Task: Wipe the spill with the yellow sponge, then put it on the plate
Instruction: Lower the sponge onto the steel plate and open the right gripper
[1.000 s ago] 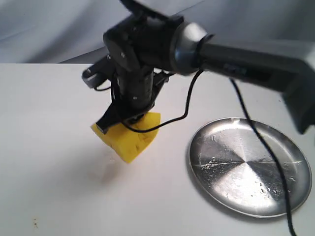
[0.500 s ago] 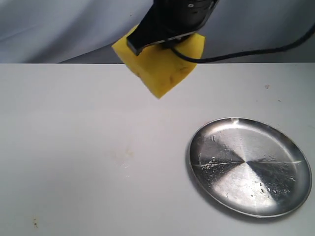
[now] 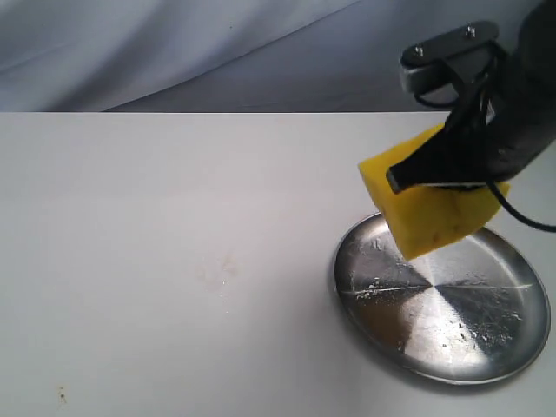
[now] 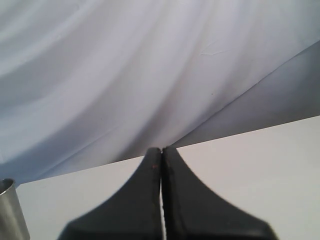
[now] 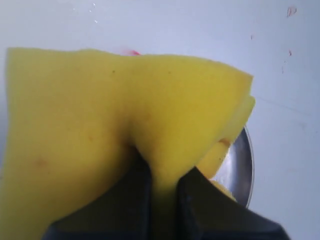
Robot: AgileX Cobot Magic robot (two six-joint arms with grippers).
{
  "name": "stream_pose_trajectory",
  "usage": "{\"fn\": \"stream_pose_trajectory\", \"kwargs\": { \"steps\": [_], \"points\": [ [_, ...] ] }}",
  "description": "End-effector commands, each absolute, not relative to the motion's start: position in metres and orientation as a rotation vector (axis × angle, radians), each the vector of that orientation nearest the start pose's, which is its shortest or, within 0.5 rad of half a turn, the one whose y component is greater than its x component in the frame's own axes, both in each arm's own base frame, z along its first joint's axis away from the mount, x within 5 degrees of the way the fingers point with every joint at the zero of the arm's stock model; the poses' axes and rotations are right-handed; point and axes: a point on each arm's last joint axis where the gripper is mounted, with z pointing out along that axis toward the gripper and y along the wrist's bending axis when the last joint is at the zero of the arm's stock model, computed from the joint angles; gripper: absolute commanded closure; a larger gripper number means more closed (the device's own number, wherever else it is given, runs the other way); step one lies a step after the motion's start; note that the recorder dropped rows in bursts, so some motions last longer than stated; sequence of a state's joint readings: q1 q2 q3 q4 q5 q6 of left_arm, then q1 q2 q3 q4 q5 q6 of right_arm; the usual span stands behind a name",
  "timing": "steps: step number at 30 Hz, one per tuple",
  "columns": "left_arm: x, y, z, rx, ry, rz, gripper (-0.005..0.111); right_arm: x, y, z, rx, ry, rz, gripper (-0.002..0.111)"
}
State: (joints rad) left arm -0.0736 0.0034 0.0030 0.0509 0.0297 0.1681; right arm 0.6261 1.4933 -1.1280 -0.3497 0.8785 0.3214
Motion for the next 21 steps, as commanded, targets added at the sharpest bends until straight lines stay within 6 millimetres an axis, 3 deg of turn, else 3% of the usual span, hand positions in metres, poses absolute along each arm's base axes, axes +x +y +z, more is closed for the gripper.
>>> {"fn": "stream_pose_trajectory", "kwargs": {
  "steps": [1,3,5,10,11,16,18,21],
  "points": [
    [0.056,-0.004,0.211,0.203,1.494,0.107,0.107,0.258,0.140,0.242,-0.457,2.565,-0.030,0.108],
    [0.056,-0.004,0.211,0.203,1.494,0.107,0.107,0.256,0.132,0.227,-0.394,2.575,0.001,0.108],
    [0.056,-0.004,0.211,0.203,1.494,0.107,0.107,0.254,0.127,0.220,-0.380,2.589,0.002,0.097],
    [0.056,-0.004,0.211,0.203,1.494,0.107,0.107,0.249,0.122,0.218,-0.327,2.662,-0.056,0.041],
    [0.056,-0.004,0.211,0.203,1.494,0.107,0.107,0.247,0.120,0.218,-0.319,2.677,-0.070,0.035],
    [0.056,-0.004,0.211,0.203,1.494,0.107,0.107,0.240,0.114,0.228,-0.298,2.686,-0.094,0.038],
    [0.056,-0.004,0.211,0.203,1.494,0.107,0.107,0.235,0.111,0.237,-0.275,2.666,-0.081,0.047],
    [0.056,-0.004,0.211,0.203,1.494,0.107,0.107,0.224,0.106,0.250,-0.255,2.591,-0.018,0.069]
  ]
}}
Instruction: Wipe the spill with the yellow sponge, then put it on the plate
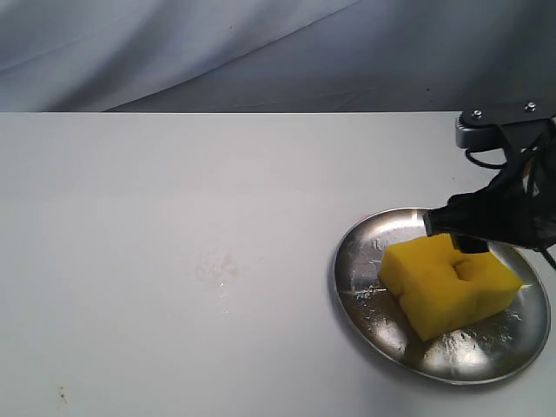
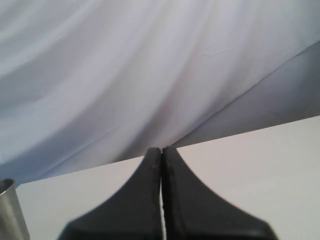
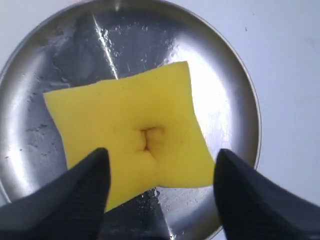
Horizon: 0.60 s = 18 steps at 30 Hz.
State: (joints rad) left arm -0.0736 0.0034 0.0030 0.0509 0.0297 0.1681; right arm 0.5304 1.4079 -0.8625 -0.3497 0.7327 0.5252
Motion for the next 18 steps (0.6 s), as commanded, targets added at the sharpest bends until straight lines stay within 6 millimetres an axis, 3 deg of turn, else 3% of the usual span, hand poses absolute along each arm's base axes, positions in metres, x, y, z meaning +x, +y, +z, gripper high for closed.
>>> {"fn": "stream_pose_trajectory", "kwargs": {
  "steps": [1,5,13,18],
  "points": [
    [0.056,-0.004,0.211,0.203,1.494,0.107,0.107,0.219,0.104,0.255,-0.244,2.554,0.014,0.078],
    [0.056,-0.004,0.211,0.203,1.494,0.107,0.107,0.195,0.093,0.270,-0.233,2.399,0.131,0.109],
    [0.056,-0.004,0.211,0.203,1.494,0.107,0.107,0.159,0.071,0.285,-0.140,2.242,0.228,0.108],
    [0.056,-0.004,0.211,0.203,1.494,0.107,0.107,0.129,0.054,0.272,-0.077,2.183,0.289,0.108]
  ]
}}
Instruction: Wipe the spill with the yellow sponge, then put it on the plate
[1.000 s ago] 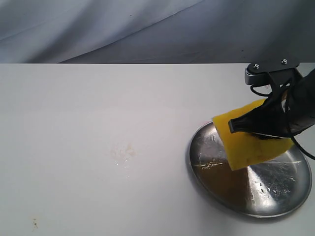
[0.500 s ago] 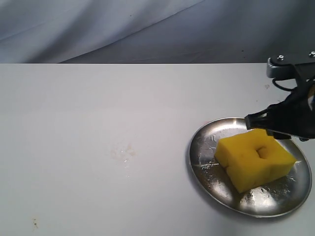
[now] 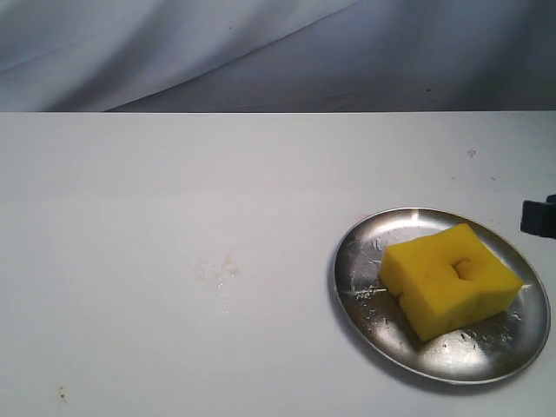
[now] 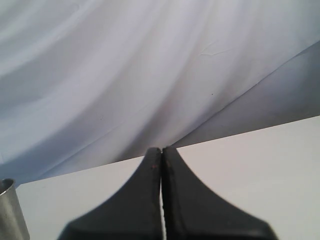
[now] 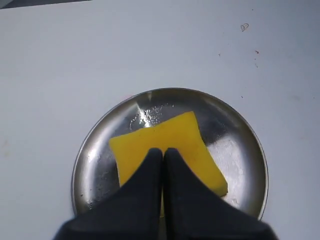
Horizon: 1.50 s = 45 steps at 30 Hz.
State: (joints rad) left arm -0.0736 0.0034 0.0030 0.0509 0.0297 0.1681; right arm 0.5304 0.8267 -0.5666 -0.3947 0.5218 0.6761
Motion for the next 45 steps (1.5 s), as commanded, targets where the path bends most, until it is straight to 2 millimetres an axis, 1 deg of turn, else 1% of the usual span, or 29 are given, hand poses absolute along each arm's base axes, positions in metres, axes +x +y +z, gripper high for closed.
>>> {"fn": "stream_pose_trajectory", "kwargs": {
  "steps": [1,3,6,7,8,11,14,19,24,26,29,45],
  "points": [
    [0.056,-0.004,0.211,0.203,1.494,0.107,0.107,0.126,0.052,0.271,-0.071,2.177,0.295,0.108],
    [0.056,-0.004,0.211,0.203,1.494,0.107,0.107,0.114,0.047,0.258,-0.057,2.136,0.345,0.108],
    [0.056,-0.004,0.211,0.203,1.494,0.107,0.107,0.108,0.041,0.242,-0.067,2.086,0.348,0.108],
    [0.056,-0.004,0.211,0.203,1.494,0.107,0.107,0.105,0.037,0.235,-0.030,2.080,0.358,0.108],
    [0.056,-0.004,0.211,0.203,1.494,0.107,0.107,0.103,0.035,0.231,-0.012,2.069,0.362,0.108],
    [0.056,-0.004,0.211,0.203,1.494,0.107,0.107,0.095,0.024,0.216,0.045,1.961,0.350,0.108],
    [0.056,-0.004,0.211,0.203,1.494,0.107,0.107,0.088,0.018,0.210,0.076,1.880,0.332,0.108],
    [0.056,-0.004,0.211,0.203,1.494,0.107,0.107,0.076,0.011,0.204,0.089,1.745,0.290,0.108],
    [0.056,-0.004,0.211,0.203,1.494,0.107,0.107,0.071,0.010,0.198,0.012,1.712,0.227,0.108],
    [0.056,-0.004,0.211,0.203,1.494,0.107,0.107,0.070,0.010,0.201,-0.014,1.677,0.209,0.108],
    [0.056,-0.004,0.211,0.203,1.494,0.107,0.107,0.068,0.010,0.200,-0.057,1.681,0.171,0.108],
    [0.056,-0.004,0.211,0.203,1.494,0.107,0.107,0.060,0.009,0.205,-0.075,1.599,0.152,0.108]
  ]
}}
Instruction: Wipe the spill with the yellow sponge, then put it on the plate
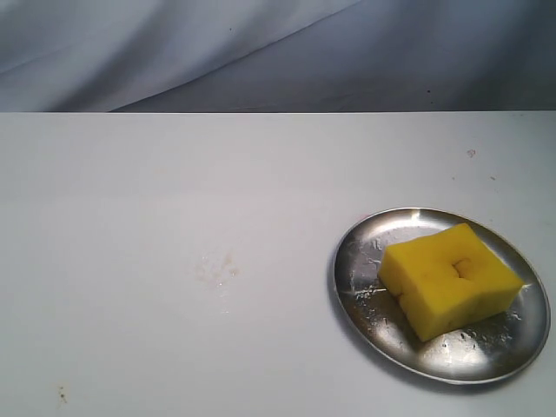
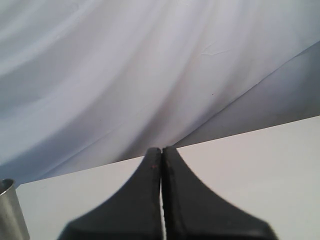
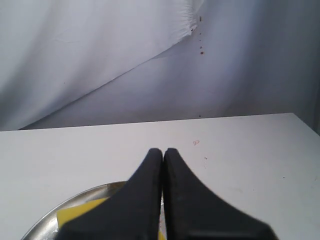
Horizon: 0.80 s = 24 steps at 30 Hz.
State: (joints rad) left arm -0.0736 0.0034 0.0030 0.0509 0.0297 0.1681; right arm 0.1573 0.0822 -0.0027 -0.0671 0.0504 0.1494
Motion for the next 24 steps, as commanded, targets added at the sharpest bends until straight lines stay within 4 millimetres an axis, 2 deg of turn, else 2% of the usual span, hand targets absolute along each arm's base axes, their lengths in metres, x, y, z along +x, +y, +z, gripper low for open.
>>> {"fn": "stream_pose_trajectory", "kwargs": {
  "steps": [1,24],
  "points": [
    [0.0562,-0.0038,0.2111,0.203,1.494,0.107,0.107,0.0597,0.0085,0.2046,-0.075,1.595,0.151,0.108],
    [0.0562,-0.0038,0.2111,0.203,1.494,0.107,0.107,0.0574,0.0080,0.2051,-0.073,1.580,0.151,0.108]
  ]
}}
